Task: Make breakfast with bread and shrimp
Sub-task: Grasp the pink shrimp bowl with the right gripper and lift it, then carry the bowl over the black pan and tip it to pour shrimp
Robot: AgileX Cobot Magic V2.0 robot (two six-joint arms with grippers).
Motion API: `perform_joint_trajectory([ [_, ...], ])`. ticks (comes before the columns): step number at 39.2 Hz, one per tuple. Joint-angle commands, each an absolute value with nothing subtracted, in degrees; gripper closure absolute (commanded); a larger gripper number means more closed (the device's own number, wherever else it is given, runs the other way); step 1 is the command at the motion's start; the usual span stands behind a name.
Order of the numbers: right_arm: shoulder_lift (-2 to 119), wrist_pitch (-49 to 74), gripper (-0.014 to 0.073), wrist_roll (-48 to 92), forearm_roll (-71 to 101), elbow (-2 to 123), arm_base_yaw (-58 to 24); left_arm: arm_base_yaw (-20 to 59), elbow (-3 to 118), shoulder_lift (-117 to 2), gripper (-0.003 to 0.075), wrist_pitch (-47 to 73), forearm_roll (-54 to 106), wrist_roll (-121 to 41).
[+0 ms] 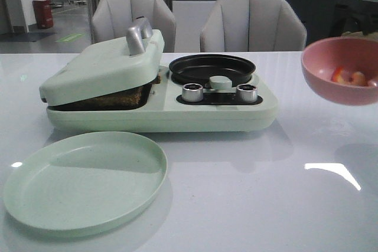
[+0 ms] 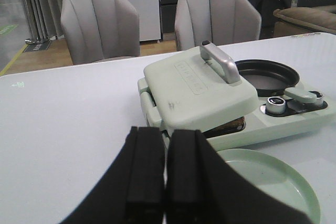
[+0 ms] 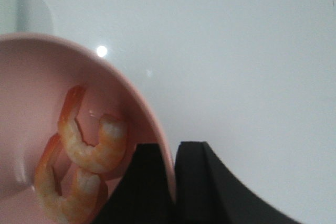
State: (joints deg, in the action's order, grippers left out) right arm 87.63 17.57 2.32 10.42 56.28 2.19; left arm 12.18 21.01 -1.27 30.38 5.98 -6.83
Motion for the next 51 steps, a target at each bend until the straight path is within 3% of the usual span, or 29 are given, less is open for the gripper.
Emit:
perform_joint_trajectory([
  [1,83.96,8.26,0.0454,2.95,10.48,57.76,-0.24,12.48,22.46,-1.96,0.0607,25.28,6.69,-6.33],
  [21,90.53,-27.03,0.0454,2.83,10.42,58.1,-13.16,12.48,22.46,-1.96,0.0606,25.28,6.69,-6.33],
  [31,101.37,-32.67,0.0454,2.83,8.79,66.15,-14.36,12.48,22.46,-1.96,0.0607,25.28,6.69,-6.33],
  [41,110.41,-58.82,0.0454,2.83,6.91,68.52,-14.35,12.48,22.46,-1.96,0.0607,25.28,6.69,-6.33],
  [51,114.74,-68.93,0.0454,3.4,2.41,69.16,-14.35,12.48,22.46,-1.96,0.0606,25.28,6.69,-6.33],
])
